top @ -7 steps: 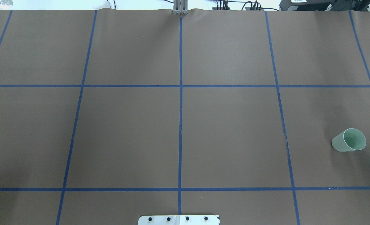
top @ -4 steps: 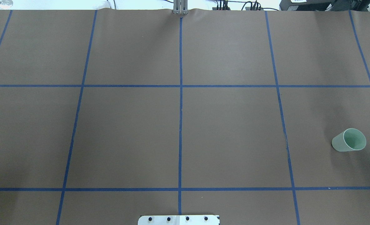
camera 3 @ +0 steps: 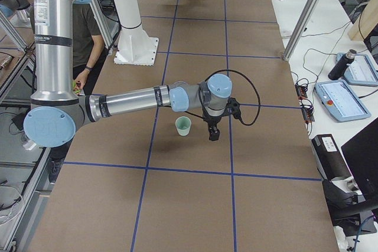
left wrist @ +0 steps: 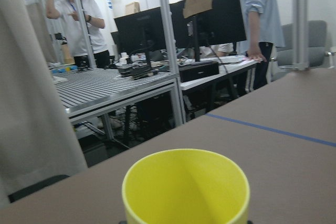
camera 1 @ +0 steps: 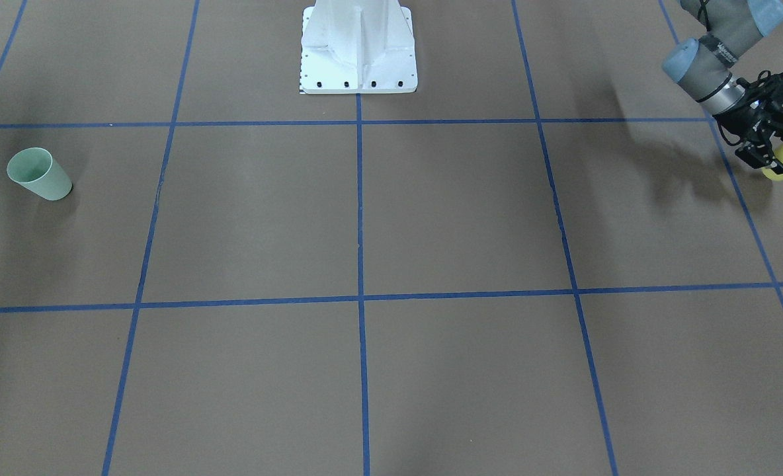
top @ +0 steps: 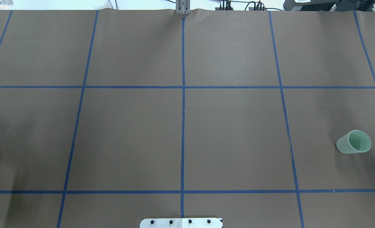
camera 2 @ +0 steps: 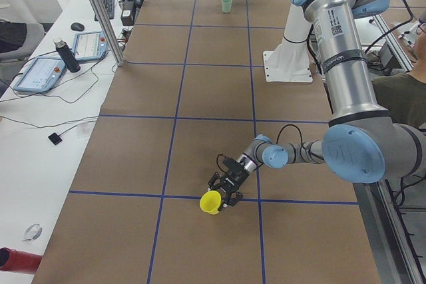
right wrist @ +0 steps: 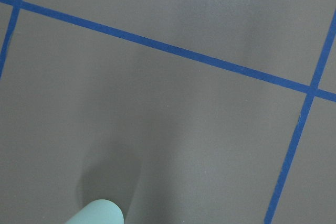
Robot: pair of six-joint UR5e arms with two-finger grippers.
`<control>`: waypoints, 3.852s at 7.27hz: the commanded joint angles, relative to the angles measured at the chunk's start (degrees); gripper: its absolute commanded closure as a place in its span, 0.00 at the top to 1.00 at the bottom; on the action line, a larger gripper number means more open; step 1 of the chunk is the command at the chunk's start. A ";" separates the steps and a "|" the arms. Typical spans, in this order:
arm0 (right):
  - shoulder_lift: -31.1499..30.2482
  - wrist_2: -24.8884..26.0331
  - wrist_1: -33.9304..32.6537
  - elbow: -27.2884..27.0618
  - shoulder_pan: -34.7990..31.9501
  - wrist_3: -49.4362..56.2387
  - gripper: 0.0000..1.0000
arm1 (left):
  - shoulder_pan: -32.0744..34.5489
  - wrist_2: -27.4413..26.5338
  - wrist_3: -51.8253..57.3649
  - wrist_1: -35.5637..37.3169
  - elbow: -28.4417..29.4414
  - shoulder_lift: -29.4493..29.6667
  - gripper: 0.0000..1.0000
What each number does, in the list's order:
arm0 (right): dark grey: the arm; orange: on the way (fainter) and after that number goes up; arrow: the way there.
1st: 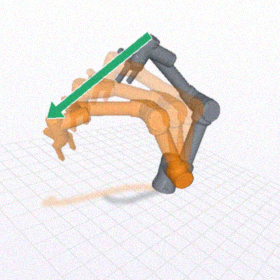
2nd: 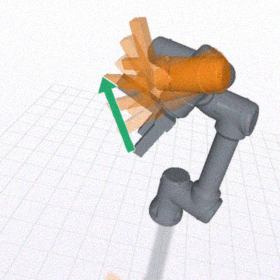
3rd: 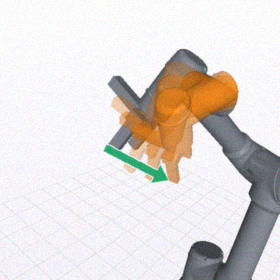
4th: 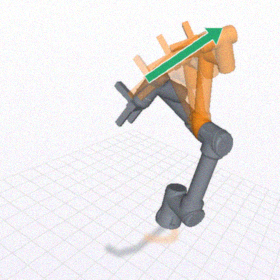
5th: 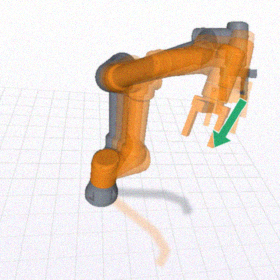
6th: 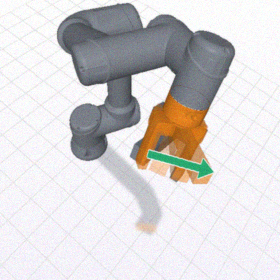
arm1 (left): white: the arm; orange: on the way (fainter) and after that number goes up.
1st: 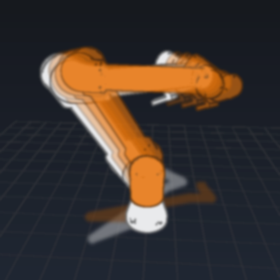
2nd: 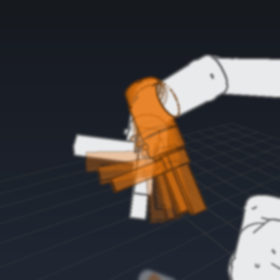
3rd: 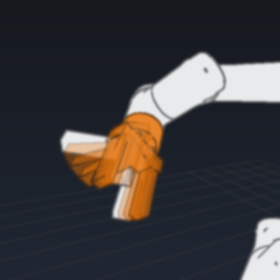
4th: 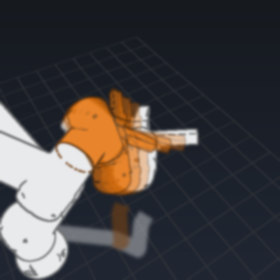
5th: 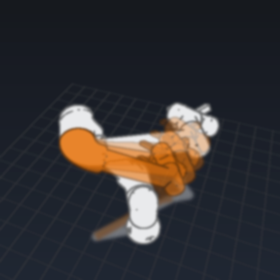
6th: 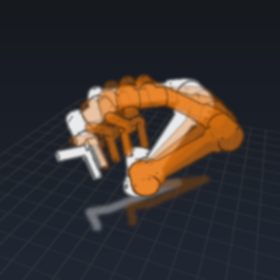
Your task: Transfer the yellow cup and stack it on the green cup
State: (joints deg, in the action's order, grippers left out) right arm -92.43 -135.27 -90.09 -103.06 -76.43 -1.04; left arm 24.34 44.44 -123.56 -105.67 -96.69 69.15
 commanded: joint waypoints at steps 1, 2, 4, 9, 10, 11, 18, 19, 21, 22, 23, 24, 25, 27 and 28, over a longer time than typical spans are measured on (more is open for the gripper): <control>0.41 -0.09 0.00 1.01 0.06 -0.02 1.00 | 7.73 -1.37 19.43 -11.96 1.67 6.42 0.21; 1.02 -0.17 0.00 1.10 0.06 -0.10 1.00 | 8.18 -1.55 25.84 -13.93 1.85 13.75 0.22; 2.86 -2.01 0.00 1.19 0.06 -0.37 1.00 | 8.18 -1.29 34.06 -14.47 5.34 27.46 0.22; 13.73 -3.08 0.09 1.72 8.02 -16.82 1.00 | 4.07 7.03 55.32 -36.35 18.70 52.04 0.28; 18.03 -2.90 0.00 2.24 11.36 -23.68 1.00 | 1.96 13.07 67.10 -44.28 19.25 53.01 0.27; 23.29 -2.90 0.09 4.33 13.74 -28.53 1.00 | 0.20 15.13 74.61 -47.93 20.12 56.24 0.27; 36.26 5.45 7.99 7.68 25.99 -46.93 0.99 | -7.38 18.31 97.34 -72.36 32.44 63.93 0.25; 37.57 5.54 8.09 9.00 26.68 -46.95 0.99 | -7.38 21.10 99.37 -77.36 32.52 62.18 0.25; 38.55 5.54 8.09 9.19 27.65 -48.44 0.99 | -7.55 21.57 99.47 -78.11 32.35 62.42 0.24; 38.64 5.54 8.09 9.02 28.18 -48.79 0.99 | -7.55 21.57 99.47 -78.11 32.44 62.51 0.24; 39.25 5.54 8.09 9.10 28.79 -50.19 0.99 | -7.55 21.48 99.47 -78.11 32.26 62.60 0.24; 39.69 5.54 8.09 9.10 29.23 -50.64 0.99 | -7.55 21.39 99.47 -78.11 32.26 62.86 0.24; 40.22 5.89 8.09 9.36 29.85 -51.25 0.99 | -7.55 21.39 99.47 -78.11 32.17 63.04 0.24; 40.22 6.24 8.09 9.37 30.90 -51.69 0.99 | -7.20 21.30 99.47 -78.02 32.17 63.74 0.24; 40.14 6.33 8.09 9.45 31.52 -51.70 0.97 | -7.20 21.13 99.47 -78.02 32.17 64.44 0.24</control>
State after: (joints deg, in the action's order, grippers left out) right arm -52.26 -129.05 -82.00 -93.66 -45.62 -52.62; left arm 17.06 65.73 -24.08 -183.72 -64.51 132.96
